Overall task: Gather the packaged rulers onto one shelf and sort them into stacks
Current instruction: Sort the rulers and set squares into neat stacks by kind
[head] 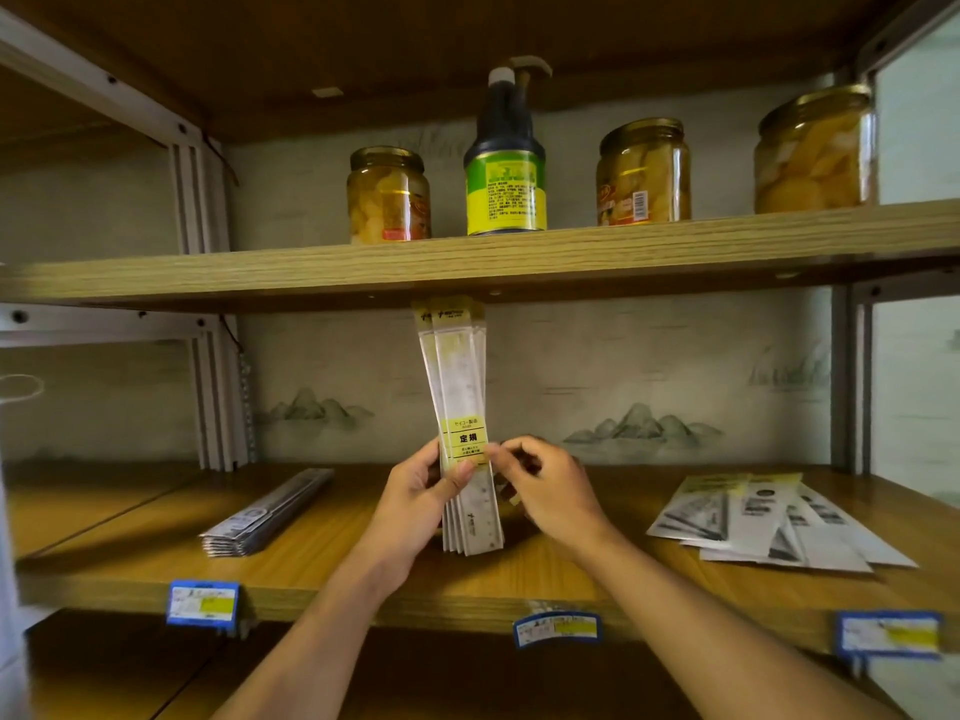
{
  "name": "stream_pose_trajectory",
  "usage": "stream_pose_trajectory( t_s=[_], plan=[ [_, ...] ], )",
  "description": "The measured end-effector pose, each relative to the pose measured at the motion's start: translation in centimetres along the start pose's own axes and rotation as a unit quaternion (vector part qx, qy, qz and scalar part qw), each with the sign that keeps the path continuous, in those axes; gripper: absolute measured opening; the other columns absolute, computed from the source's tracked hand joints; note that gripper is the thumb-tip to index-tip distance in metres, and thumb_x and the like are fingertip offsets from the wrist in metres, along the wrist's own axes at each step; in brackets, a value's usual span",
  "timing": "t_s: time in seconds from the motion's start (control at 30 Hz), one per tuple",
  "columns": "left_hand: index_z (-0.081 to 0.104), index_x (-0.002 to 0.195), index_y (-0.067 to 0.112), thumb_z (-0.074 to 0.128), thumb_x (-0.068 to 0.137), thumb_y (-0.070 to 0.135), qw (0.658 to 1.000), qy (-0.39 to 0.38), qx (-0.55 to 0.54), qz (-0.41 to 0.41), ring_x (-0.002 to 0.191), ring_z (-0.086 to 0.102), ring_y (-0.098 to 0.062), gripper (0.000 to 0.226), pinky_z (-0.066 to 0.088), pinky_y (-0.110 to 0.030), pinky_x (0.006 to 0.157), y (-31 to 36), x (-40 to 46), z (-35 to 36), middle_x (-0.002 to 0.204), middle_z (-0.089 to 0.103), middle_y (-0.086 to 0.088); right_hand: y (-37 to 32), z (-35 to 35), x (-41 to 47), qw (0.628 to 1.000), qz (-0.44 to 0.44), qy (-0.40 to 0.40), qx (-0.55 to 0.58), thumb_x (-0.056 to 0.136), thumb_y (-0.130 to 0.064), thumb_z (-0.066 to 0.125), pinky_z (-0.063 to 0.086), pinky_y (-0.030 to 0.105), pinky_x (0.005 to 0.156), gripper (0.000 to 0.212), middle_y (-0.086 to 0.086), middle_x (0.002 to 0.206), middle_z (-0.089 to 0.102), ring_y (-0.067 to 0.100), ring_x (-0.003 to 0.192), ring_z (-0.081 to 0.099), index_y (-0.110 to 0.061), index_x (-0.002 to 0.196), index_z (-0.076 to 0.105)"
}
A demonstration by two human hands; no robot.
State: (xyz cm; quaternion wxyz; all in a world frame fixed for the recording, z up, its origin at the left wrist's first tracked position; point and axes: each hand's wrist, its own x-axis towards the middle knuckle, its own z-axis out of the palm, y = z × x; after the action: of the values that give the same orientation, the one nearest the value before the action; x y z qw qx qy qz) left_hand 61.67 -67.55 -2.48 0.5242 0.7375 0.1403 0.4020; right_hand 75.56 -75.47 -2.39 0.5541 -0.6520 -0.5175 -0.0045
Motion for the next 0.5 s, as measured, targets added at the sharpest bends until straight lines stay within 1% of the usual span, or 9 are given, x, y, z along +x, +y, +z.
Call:
stream_pose_trajectory(
  t_s=[0.03, 0.1, 0.13, 0.17, 0.23, 0.3, 0.4, 0.47, 0.5],
  plan=[
    [0.061, 0.119, 0.035, 0.055, 0.096, 0.019, 1.0, 0.006, -0.006, -0.005, 0.108, 0.065, -0.006, 0.029, 0.051, -0.033, 0.09, 0.0, 0.0, 0.0, 0.114, 0.071, 0.011, -0.1, -0.5, 0.3, 1.0, 0.013, 0.008, 0.001, 0.09, -0.05, 0.055, 0.055, 0.024, 0.072, 0.028, -0.008, 0.086, 0.069, 0.005, 0.08, 0.066, -0.024, 0.096, 0.066],
    [0.061, 0.119, 0.034, 0.055, 0.096, 0.018, 1.0, 0.019, -0.018, -0.017, 0.107, 0.066, -0.009, 0.028, 0.052, -0.036, 0.092, 0.0, 0.1, -0.1, 0.113, 0.072, 0.009, 0.4, -1.9, 1.3, 0.999, 0.043, 0.02, -0.026, 0.089, -0.042, 0.063, 0.057, 0.028, 0.075, 0.019, -0.007, 0.089, 0.07, 0.009, 0.082, 0.066, -0.024, 0.093, 0.067],
    [0.061, 0.119, 0.034, 0.055, 0.096, 0.019, 0.999, 0.024, -0.021, -0.022, 0.106, 0.066, -0.009, 0.029, 0.052, -0.036, 0.093, -0.1, 0.1, -0.1, 0.112, 0.072, 0.009, 0.7, -2.7, 2.0, 0.996, 0.062, 0.009, -0.067, 0.087, -0.036, 0.067, 0.055, 0.027, 0.077, 0.014, -0.006, 0.093, 0.07, 0.01, 0.086, 0.066, -0.024, 0.094, 0.067],
    [0.061, 0.12, 0.034, 0.055, 0.096, 0.019, 0.999, 0.027, -0.024, -0.026, 0.106, 0.066, -0.009, 0.029, 0.052, -0.035, 0.092, -0.1, 0.1, -0.1, 0.112, 0.072, 0.01, 1.2, -3.5, 2.5, 0.989, 0.081, -0.01, -0.121, 0.085, -0.033, 0.07, 0.054, 0.026, 0.079, 0.017, -0.005, 0.098, 0.07, 0.011, 0.091, 0.066, -0.023, 0.097, 0.068],
    [0.06, 0.121, 0.033, 0.055, 0.095, 0.02, 0.998, 0.032, -0.031, -0.033, 0.106, 0.066, -0.009, 0.029, 0.052, -0.033, 0.09, -0.2, 0.2, 0.0, 0.112, 0.072, 0.01, 2.0, -4.3, 3.1, 0.966, 0.121, -0.056, -0.221, 0.08, -0.037, 0.073, 0.052, 0.026, 0.083, 0.03, -0.002, 0.107, 0.07, 0.014, 0.098, 0.064, -0.02, 0.105, 0.069],
    [0.06, 0.121, 0.034, 0.056, 0.095, 0.021, 0.998, 0.038, -0.035, -0.038, 0.107, 0.066, -0.01, 0.029, 0.052, -0.035, 0.09, -0.3, 0.3, 0.0, 0.112, 0.071, 0.009, 2.4, -4.2, 2.9, 0.939, 0.156, -0.098, -0.29, 0.079, -0.043, 0.072, 0.052, 0.03, 0.086, 0.039, 0.0, 0.112, 0.068, 0.017, 0.1, 0.063, -0.019, 0.109, 0.068],
    [0.06, 0.119, 0.036, 0.055, 0.095, 0.021, 0.998, 0.042, -0.037, -0.038, 0.106, 0.065, -0.009, 0.028, 0.052, -0.036, 0.091, -0.5, 0.4, 0.0, 0.112, 0.071, 0.01, 2.1, -2.8, 2.4, 0.914, 0.173, -0.125, -0.344, 0.081, -0.046, 0.068, 0.055, 0.035, 0.084, 0.041, 0.003, 0.109, 0.068, 0.02, 0.094, 0.065, -0.017, 0.11, 0.067],
    [0.06, 0.122, 0.035, 0.056, 0.095, 0.022, 0.998, 0.04, -0.035, -0.037, 0.107, 0.065, -0.009, 0.03, 0.052, -0.036, 0.092, -0.6, 0.4, -0.1, 0.112, 0.071, 0.01, 1.5, -1.9, 2.3, 0.895, 0.175, -0.125, -0.39, 0.079, -0.041, 0.067, 0.055, 0.036, 0.082, 0.037, 0.003, 0.107, 0.067, 0.022, 0.094, 0.064, -0.019, 0.109, 0.064],
    [0.06, 0.123, 0.035, 0.056, 0.095, 0.022, 0.998, 0.038, -0.033, -0.037, 0.108, 0.064, -0.009, 0.03, 0.051, -0.037, 0.093, -0.7, 0.5, -0.1, 0.113, 0.071, 0.011, 1.3, -1.7, 2.4, 0.886, 0.177, -0.126, -0.41, 0.078, -0.035, 0.068, 0.055, 0.036, 0.082, 0.035, 0.004, 0.108, 0.066, 0.024, 0.095, 0.064, -0.019, 0.109, 0.063]
  ],
)
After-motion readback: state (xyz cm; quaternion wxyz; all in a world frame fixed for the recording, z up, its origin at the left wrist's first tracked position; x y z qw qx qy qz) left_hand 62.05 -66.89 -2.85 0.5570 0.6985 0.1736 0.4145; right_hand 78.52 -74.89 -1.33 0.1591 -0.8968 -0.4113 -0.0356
